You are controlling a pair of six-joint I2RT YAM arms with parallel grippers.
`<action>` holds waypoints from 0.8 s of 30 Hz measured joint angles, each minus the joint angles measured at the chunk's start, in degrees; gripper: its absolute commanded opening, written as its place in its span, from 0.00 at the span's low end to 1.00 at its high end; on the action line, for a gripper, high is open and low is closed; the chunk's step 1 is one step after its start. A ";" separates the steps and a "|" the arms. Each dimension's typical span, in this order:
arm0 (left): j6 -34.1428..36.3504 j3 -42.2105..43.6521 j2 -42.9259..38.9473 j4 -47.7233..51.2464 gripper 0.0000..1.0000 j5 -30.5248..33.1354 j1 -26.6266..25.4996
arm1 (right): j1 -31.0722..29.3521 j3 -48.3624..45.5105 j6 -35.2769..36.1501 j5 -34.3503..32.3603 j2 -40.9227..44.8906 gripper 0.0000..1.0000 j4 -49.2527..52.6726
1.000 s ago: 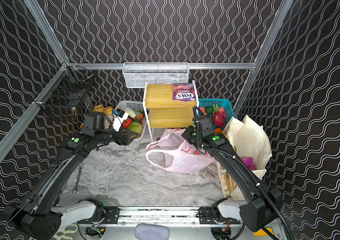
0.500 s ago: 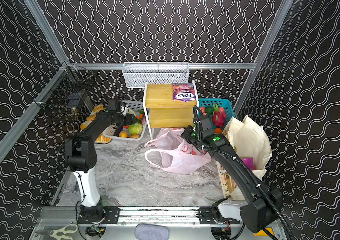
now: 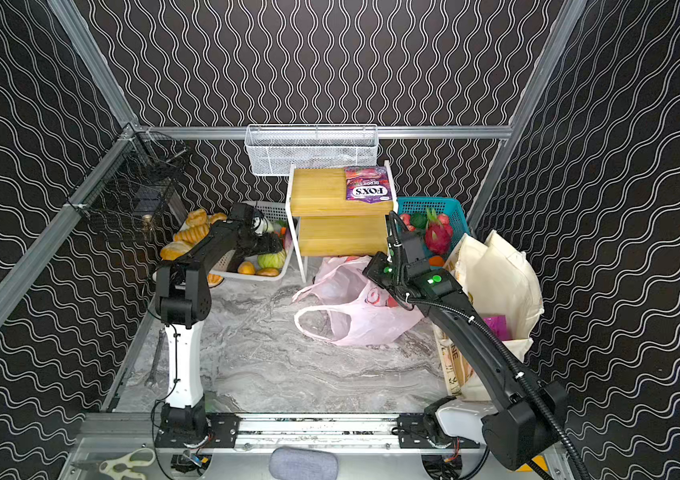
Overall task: Place the mixed food into the grocery bags and tie them
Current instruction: 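Grasp the green cabbage in the white basket with the left gripper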
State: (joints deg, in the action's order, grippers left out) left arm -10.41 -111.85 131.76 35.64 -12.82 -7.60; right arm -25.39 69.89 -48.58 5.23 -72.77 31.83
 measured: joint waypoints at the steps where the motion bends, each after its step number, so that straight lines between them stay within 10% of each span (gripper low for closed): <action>1: 0.33 -0.09 0.02 0.02 0.90 0.20 -0.17 | 0.02 0.00 0.04 0.17 -0.15 0.00 0.00; 9: 4.55 -1.86 0.13 4.22 0.94 3.82 -1.81 | 0.02 -0.20 0.22 0.85 -0.22 0.00 -0.22; 14: 6.29 -1.46 -0.98 6.69 0.65 5.29 -2.16 | 0.02 -0.83 0.20 0.83 0.35 0.00 -0.46; 24: 7.10 7.50 -16.52 4.74 0.59 5.29 -2.10 | 0.37 -2.80 -0.52 1.84 0.87 0.00 -1.86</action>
State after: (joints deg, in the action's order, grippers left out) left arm -3.31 -104.36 115.24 40.38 -7.53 -9.69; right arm -25.02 67.09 -49.10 7.07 -71.90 29.98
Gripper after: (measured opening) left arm 0.626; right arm 0.048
